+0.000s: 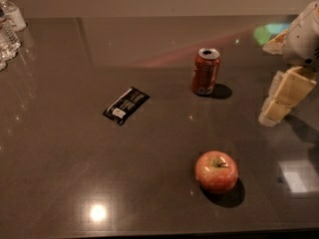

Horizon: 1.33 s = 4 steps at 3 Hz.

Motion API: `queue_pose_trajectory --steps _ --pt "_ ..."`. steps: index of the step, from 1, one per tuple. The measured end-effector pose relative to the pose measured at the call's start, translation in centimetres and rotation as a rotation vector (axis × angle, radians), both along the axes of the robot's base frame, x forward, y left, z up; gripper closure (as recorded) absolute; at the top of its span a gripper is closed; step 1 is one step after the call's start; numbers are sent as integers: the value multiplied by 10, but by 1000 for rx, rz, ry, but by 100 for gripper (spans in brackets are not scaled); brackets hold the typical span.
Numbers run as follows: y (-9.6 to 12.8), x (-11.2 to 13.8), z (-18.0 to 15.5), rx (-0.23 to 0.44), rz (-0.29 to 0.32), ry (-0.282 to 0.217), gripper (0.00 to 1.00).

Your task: Move coke can near rxbar chocolate

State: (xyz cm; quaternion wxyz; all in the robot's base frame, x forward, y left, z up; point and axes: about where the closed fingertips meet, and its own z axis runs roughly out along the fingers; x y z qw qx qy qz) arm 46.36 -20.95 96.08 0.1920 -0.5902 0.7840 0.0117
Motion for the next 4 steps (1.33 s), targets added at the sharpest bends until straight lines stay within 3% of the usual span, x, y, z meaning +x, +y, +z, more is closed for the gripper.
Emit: queue_pose_trajectory --steps 2,4 --pt "23 45 -24 147 -12 -39 0" --pt "41 99 -43 253 -35 -72 0"
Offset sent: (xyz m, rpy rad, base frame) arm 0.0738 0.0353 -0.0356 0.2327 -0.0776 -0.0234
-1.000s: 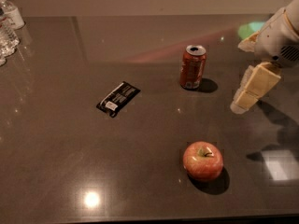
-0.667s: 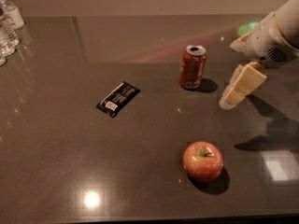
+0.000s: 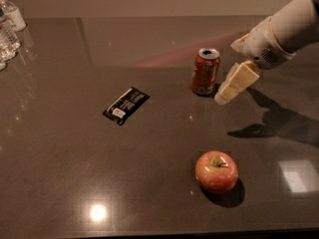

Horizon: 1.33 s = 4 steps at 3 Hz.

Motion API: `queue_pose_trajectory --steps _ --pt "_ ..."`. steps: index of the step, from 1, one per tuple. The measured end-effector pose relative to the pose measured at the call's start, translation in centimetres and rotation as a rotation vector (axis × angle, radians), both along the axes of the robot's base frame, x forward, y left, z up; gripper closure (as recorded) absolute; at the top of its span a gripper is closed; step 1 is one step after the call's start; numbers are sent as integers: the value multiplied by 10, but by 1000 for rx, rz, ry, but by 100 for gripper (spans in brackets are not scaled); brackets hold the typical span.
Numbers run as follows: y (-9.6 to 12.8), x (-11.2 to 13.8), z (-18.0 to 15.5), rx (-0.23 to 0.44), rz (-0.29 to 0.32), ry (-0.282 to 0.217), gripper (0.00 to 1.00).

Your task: Move coke can near rxbar chocolate

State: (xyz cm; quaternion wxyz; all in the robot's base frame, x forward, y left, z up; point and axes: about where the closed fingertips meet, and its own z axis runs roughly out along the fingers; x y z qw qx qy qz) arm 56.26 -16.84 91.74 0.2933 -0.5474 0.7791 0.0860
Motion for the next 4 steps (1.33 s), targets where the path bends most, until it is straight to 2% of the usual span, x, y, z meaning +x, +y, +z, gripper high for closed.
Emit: queue_pose_trajectory --steps 1,2,3,4 --pt "0 29 -7 22 -18 1 0" --pt "2 52 -14 54 -31 25 0" --pt "11 66 -19 80 -36 47 0" --pt "23 69 -20 107 -24 64 0"
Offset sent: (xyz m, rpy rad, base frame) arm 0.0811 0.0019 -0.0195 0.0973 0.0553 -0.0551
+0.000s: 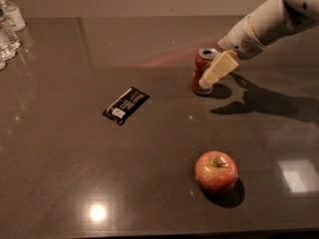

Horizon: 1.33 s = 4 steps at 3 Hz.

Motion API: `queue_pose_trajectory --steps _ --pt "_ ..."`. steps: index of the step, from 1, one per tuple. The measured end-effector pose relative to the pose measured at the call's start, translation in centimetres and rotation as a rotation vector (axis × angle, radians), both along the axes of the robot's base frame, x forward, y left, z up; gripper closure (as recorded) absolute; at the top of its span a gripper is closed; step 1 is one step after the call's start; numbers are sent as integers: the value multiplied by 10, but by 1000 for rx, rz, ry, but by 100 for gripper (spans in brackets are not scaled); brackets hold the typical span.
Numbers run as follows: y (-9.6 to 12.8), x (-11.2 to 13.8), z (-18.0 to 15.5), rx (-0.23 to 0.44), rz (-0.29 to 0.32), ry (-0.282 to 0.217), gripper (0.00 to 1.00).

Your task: Move coke can near rxbar chocolate

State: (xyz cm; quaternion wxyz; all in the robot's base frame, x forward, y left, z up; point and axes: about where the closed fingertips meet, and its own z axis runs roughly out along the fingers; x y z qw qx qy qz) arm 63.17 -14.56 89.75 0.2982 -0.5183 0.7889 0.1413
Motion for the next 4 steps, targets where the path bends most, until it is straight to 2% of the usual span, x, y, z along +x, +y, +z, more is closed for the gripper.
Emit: queue_pose_trajectory --steps 1,2,3,4 --pt "8 0 2 17 9 4 18" --pt "12 -3 6 26 24 3 41" --pt "19 -14 15 27 56 -3 65" --pt "35 -31 32 45 123 -17 88"
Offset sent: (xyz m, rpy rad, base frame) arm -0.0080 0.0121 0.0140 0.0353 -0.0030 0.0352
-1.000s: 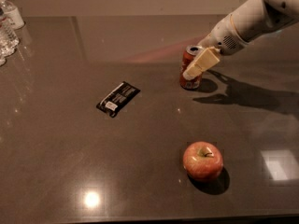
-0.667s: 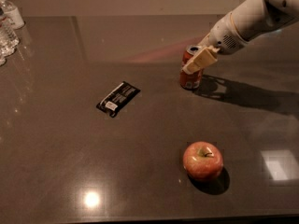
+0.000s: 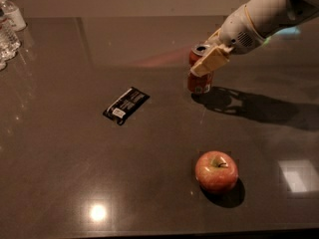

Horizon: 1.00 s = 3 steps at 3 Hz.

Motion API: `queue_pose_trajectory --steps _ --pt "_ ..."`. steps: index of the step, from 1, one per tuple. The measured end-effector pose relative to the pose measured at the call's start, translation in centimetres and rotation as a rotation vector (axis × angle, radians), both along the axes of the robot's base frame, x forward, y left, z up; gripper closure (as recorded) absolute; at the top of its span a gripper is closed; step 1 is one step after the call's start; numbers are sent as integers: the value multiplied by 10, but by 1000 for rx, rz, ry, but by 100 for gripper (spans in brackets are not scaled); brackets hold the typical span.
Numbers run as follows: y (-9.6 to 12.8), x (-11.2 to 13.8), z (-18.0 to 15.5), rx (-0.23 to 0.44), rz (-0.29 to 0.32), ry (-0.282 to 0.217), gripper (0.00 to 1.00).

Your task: Move coke can near rxbar chocolate

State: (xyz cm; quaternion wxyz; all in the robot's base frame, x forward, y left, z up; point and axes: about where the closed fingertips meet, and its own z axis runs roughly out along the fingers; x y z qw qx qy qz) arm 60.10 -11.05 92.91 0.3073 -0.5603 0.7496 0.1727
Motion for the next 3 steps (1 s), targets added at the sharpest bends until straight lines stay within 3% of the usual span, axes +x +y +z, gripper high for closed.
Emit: queue_pose_trajectory --steps 1,3 --pt "19 -17 12 34 71 -8 100" --pt "59 -43 16 106 182 1 100"
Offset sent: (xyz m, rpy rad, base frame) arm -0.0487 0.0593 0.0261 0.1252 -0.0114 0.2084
